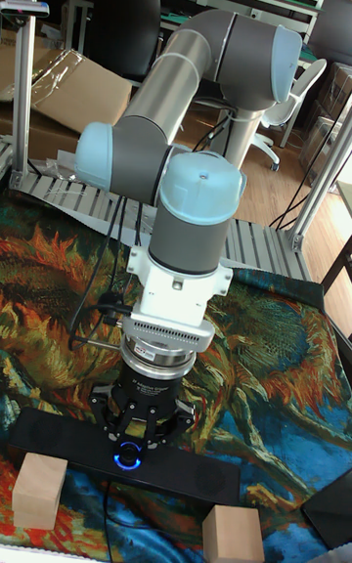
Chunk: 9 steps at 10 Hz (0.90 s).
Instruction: Turn the knob to increase the volume of the speaker
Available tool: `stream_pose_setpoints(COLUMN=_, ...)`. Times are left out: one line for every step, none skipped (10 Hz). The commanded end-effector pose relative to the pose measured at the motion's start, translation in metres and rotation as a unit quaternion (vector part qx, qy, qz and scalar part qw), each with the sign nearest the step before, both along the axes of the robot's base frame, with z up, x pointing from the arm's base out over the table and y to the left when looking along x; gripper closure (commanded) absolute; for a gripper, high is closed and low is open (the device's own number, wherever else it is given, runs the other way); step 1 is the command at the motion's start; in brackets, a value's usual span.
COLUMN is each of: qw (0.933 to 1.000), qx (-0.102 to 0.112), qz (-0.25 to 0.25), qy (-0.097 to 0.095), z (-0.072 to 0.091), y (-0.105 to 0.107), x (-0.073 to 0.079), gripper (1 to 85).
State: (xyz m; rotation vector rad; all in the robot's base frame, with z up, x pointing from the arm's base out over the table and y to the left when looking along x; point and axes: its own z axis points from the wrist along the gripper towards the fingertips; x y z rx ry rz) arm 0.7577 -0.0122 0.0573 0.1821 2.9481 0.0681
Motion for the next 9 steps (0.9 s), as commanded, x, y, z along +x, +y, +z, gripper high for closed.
stream_pose_setpoints(qw=0.9991, qx=0.033, qz=-0.026, qy=-0.01, z=0.005, y=0.001, x=0.001, gripper=64.0)
stream_pose_setpoints(qw=0.9983, qx=0.042, qz=-0.039, qy=-0.009, z=0.007, y=0.004, x=0.0, gripper=64.0)
stream_pose_setpoints(qw=0.9979, qx=0.045, qz=-0.045, qy=-0.007, z=0.009, y=0.003, x=-0.002, gripper=64.0)
stream_pose_setpoints(qw=0.9977, qx=0.05, qz=-0.045, qy=-0.008, z=0.007, y=0.002, x=-0.002, gripper=63.7)
stream_pose_setpoints(qw=0.9975, qx=0.052, qz=-0.047, qy=-0.008, z=0.002, y=0.003, x=-0.001, gripper=63.7)
stream_pose_setpoints(qw=0.9969, qx=0.052, qz=-0.059, qy=-0.007, z=-0.002, y=0.006, x=0.001, gripper=63.7)
stream_pose_setpoints(qw=0.9953, qx=0.061, qz=-0.075, qy=-0.012, z=-0.002, y=0.01, x=0.006, gripper=63.7)
stream_pose_setpoints(qw=0.9939, qx=0.064, qz=-0.089, qy=-0.012, z=-0.001, y=0.01, x=0.006, gripper=63.7)
stream_pose_setpoints(qw=0.9927, qx=0.065, qz=-0.101, qy=-0.01, z=0.002, y=0.009, x=0.003, gripper=62.0)
